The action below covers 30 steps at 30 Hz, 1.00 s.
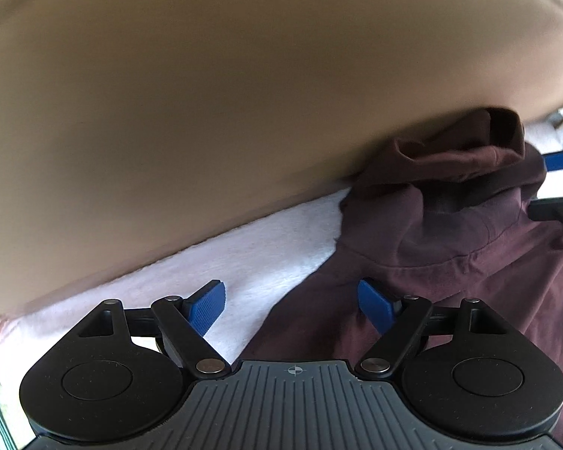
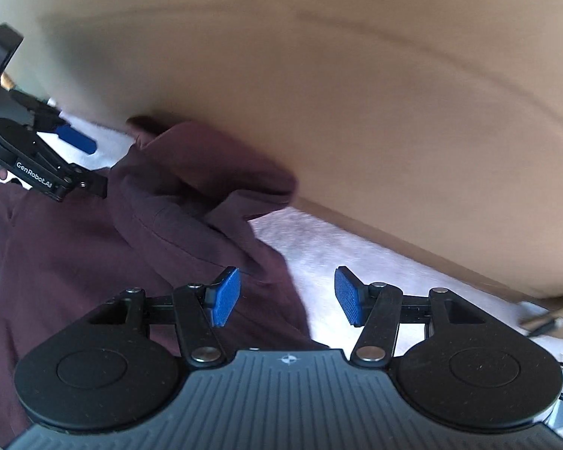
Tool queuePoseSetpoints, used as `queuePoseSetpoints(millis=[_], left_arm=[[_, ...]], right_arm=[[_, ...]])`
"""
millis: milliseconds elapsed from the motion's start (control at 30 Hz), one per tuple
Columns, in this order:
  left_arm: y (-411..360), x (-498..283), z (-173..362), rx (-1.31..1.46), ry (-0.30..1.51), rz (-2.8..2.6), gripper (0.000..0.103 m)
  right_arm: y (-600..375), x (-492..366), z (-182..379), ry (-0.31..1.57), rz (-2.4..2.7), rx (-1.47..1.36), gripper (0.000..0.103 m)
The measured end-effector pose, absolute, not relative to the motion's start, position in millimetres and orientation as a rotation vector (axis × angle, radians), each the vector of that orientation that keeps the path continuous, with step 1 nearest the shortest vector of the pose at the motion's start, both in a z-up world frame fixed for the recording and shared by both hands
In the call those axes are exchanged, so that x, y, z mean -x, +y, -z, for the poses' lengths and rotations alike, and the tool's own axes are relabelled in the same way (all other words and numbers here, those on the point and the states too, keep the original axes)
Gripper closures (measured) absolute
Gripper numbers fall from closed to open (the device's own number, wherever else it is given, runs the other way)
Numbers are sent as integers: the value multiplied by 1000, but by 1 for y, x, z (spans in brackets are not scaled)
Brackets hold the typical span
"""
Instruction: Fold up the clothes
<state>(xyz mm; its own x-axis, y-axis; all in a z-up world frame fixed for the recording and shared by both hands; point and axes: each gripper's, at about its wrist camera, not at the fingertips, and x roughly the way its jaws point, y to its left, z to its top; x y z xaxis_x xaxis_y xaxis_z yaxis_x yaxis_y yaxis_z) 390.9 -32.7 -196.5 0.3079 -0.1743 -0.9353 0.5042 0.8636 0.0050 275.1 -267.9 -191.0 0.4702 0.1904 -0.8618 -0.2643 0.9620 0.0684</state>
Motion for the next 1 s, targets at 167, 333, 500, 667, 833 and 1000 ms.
queuePoseSetpoints(millis=[167,333,500,667,833,1000], left_arm=[[-36,-384,197,-352,1149,462,27],[-38,-377,191,-387,1079,411,27],[-32,-384,190,-331,1068,347,28],[-25,-386,192,-286,1078,327,26],[-12,-383,184,-269,1074,321,19],[20,-374,164,-253,1058,301,18]], right_arm=[[-262,-281,205,1077,-293,107,55],[-224,-262,194,886,-254,449,94],[-193,-244,196,702,-245,734,94],[-198,-243,208,672,-195,737,94],[-217,-260,216,817,-159,600,70],[-262,-259,180,855,-124,279,53]])
